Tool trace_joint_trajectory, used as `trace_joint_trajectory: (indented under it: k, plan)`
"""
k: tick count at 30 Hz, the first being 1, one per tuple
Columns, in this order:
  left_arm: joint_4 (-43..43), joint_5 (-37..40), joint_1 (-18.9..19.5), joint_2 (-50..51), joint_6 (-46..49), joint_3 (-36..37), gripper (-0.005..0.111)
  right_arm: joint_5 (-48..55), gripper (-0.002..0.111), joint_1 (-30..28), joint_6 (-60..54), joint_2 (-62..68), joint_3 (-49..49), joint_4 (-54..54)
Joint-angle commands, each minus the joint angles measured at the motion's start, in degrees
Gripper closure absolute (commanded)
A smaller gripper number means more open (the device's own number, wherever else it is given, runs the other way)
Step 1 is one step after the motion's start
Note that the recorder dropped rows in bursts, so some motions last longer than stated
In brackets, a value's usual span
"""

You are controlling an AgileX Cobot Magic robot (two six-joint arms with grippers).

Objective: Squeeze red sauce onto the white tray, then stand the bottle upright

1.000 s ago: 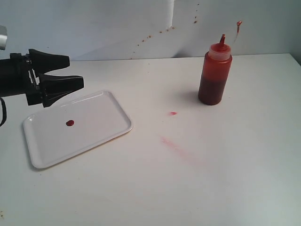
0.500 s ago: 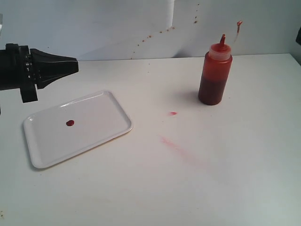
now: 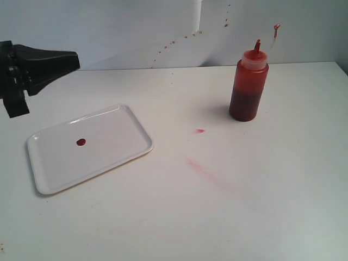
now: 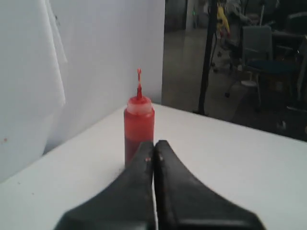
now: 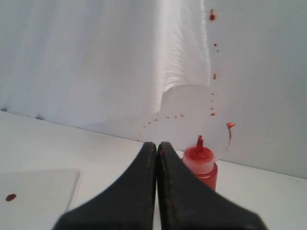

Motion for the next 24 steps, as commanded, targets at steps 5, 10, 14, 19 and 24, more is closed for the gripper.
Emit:
trace_joint_trajectory:
  k: [5, 10, 14, 19, 24]
  plan:
    - [-11.6, -0.4, -0.3, -12.7, 0.3, 4.5, 0.107, -2.4, 0.108, 0.0, 5.5, -0.8, 0.3, 1.1]
    - [-11.6, -0.4, -0.3, -15.8, 0.3, 4.5, 0.107, -2.4, 0.108, 0.0, 5.5, -0.8, 0.3, 1.1]
    - [-11.6, -0.4, -0.3, -16.4, 0.3, 4.5, 0.107, -2.4, 0.108, 0.0, 5.5, -0.8, 0.3, 1.1]
    - [-11.6, -0.4, -0.3, -16.4, 0.4, 4.5, 0.107, -2.4, 0.108, 0.0, 5.5, -0.8, 0.3, 1.1]
    - [-9.9, -0.4, -0.2, -17.9, -1.8, 4.5, 0.107, -2.4, 0.108, 0.0, 5.5, -0.8, 0.3, 1.1]
